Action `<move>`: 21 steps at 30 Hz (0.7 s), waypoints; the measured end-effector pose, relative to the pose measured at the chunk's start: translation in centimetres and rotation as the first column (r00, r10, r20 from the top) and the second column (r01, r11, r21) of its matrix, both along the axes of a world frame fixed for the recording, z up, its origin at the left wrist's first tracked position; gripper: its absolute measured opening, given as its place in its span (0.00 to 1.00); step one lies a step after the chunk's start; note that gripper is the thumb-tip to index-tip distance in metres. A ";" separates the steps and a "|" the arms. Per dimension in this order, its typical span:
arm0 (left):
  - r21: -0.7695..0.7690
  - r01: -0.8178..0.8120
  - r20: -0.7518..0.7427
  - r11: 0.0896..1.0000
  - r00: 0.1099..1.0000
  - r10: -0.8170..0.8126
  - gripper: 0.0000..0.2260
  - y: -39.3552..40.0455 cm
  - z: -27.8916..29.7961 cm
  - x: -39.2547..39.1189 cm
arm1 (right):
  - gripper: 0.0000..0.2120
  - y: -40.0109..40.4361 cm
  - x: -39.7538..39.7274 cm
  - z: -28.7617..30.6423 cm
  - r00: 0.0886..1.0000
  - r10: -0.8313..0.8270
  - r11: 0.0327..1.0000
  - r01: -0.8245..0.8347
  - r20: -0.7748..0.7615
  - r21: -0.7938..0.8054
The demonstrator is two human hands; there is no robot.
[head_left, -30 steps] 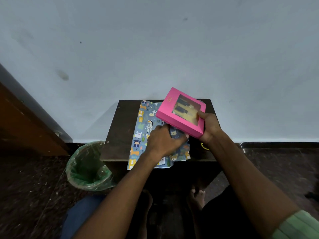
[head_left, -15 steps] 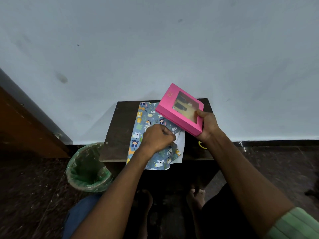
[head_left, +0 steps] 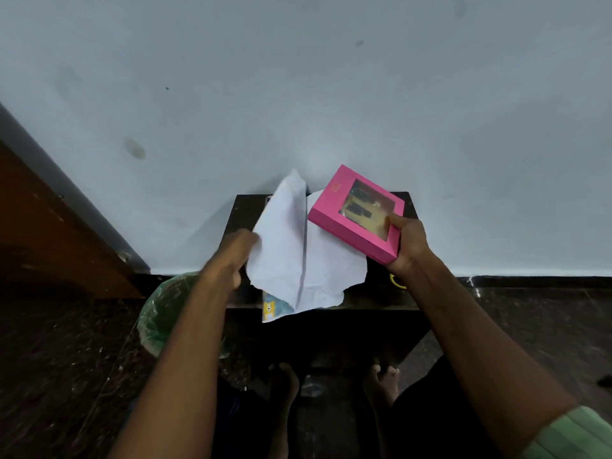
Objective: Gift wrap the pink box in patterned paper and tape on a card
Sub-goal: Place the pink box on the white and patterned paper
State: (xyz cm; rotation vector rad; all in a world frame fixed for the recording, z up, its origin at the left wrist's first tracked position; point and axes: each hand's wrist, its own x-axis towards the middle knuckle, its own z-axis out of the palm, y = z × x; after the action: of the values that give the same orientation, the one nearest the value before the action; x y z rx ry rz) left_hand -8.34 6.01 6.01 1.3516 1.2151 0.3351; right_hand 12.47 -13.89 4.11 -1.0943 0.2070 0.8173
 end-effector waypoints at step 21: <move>0.910 0.301 -0.312 0.284 0.950 -0.008 0.21 0.6 -1.0 -1.0 | 0.04 0.7 -0.2 -0.4 0.922 0.095 0.920 0.063 0.375 -0.387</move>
State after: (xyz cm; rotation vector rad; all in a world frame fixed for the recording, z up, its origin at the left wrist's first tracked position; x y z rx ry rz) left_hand -9.37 6.60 5.01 2.6503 1.0387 0.8758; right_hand 12.27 -13.18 3.74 -1.6183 0.0243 0.5662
